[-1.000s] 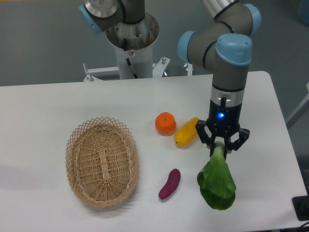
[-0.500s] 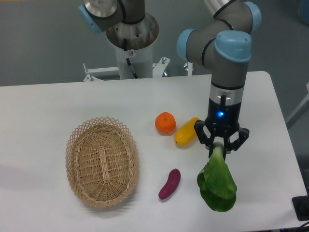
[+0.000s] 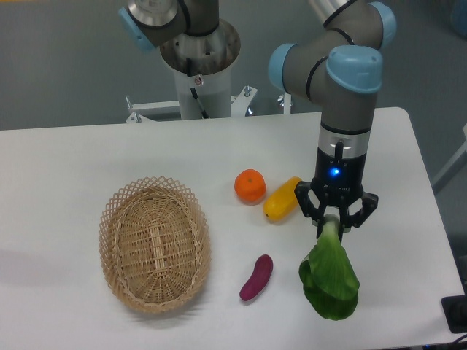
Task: Pick up the green vegetable from the table
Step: 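Hold the bok choy raised above the table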
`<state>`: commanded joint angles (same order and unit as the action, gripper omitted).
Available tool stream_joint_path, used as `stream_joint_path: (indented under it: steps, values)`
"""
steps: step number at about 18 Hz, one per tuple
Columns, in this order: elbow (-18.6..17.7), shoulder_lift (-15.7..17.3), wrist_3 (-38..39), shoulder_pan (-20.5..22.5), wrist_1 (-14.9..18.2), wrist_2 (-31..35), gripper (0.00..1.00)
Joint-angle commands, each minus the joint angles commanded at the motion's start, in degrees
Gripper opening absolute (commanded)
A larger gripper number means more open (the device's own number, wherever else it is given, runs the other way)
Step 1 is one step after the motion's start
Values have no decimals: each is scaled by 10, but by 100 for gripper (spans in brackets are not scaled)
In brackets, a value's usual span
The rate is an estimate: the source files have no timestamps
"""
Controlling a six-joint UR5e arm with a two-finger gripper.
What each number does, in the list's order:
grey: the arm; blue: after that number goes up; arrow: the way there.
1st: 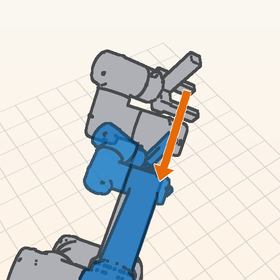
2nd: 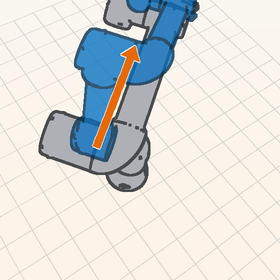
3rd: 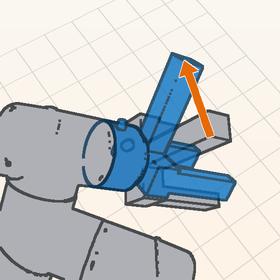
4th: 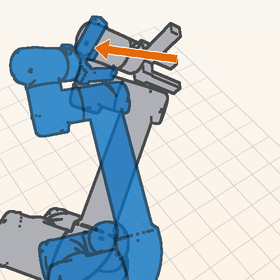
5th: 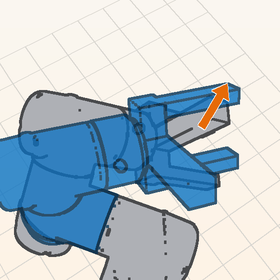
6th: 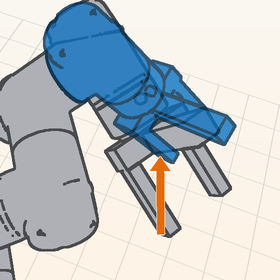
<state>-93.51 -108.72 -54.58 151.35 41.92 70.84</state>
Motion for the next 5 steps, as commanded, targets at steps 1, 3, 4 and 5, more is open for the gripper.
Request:
stream_joint_path:
  steps: [1,3,4,5]
  values:
    - [1,0,0,0,0,0,39]
    - [2,0,1,0,0,0,39]
    - [1,0,0,0,0,0,39]
    - [2,0,0,0,0,0,39]
